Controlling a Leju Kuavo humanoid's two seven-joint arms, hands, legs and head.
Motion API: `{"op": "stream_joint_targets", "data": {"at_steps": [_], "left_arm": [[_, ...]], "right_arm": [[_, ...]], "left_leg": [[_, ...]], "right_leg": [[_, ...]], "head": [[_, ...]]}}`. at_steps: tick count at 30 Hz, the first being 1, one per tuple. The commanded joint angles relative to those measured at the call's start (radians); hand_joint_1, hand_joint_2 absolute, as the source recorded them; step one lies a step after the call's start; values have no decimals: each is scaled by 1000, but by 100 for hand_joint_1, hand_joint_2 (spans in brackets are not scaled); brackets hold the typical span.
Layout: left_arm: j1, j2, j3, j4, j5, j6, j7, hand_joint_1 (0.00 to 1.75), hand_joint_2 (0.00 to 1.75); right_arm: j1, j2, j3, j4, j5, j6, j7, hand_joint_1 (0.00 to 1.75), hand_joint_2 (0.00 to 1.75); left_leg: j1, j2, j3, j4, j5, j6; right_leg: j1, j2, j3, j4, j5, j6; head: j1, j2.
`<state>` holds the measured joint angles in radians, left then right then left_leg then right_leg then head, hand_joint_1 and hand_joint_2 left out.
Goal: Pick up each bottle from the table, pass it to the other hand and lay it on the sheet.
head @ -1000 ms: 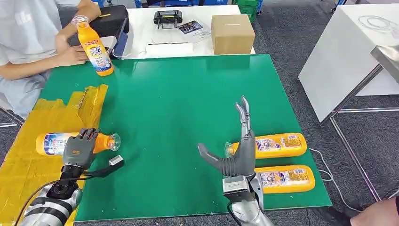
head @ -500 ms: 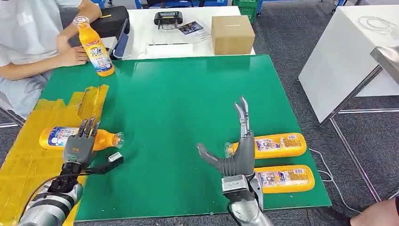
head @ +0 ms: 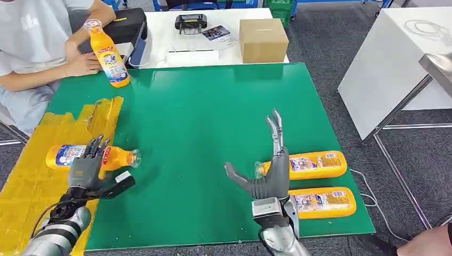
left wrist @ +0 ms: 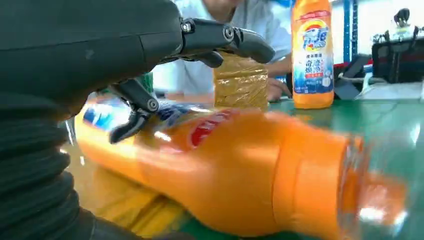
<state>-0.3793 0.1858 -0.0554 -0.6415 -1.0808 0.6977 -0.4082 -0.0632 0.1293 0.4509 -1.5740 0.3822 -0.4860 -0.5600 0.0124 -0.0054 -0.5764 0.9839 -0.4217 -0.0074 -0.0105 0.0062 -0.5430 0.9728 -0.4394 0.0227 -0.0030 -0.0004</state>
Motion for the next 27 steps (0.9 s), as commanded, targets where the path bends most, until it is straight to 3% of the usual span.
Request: {"op": "stream_joint_targets", "data": {"at_steps": [1,8,13,17,20,23,27], "left_arm": [[206,-98,206,-425,386,-32,-256,0,175],[231,-157,313,-516,368,0,-290,0,175],[273,-175,277,-597,526,-31,-290,0,175],[278,-180,276,-603,528,-33,-289,0,175],[305,-204,269,-658,607,-153,-290,0,175],[361,-251,239,-754,667,-324,-280,0,175],[390,-275,194,-810,668,-375,-260,0,175]], "right_arm": [[-2,-28,-20,31,0,-8,-7,0,175],[3,-44,-14,32,37,-29,-1,0,175],[10,-79,-23,36,160,-49,74,0,175],[13,-83,-31,34,158,-51,73,0,175],[8,-107,-44,57,289,-40,169,0,175],[7,-172,-84,88,431,52,296,0,175],[15,-212,-134,105,481,105,317,0,175]], "left_leg": [[0,1,0,0,-1,1],[1,0,-1,0,-2,1],[0,1,-1,0,-2,2],[0,-1,-2,0,-1,1],[1,-1,-3,0,-2,1],[0,-1,-3,-1,-1,1],[0,-4,-3,0,-2,2]], "right_leg": [[0,0,1,-2,-1,0],[1,-1,0,-2,-2,0],[1,-1,0,-2,-1,0],[0,-2,-1,-2,-1,0],[1,-2,-1,-2,-1,0],[0,-1,-1,-3,-1,0],[0,-5,0,-3,-1,1]], "head": [[0,0],[0,0],[0,0],[0,0],[0,0],[0,0],[0,0]]}}
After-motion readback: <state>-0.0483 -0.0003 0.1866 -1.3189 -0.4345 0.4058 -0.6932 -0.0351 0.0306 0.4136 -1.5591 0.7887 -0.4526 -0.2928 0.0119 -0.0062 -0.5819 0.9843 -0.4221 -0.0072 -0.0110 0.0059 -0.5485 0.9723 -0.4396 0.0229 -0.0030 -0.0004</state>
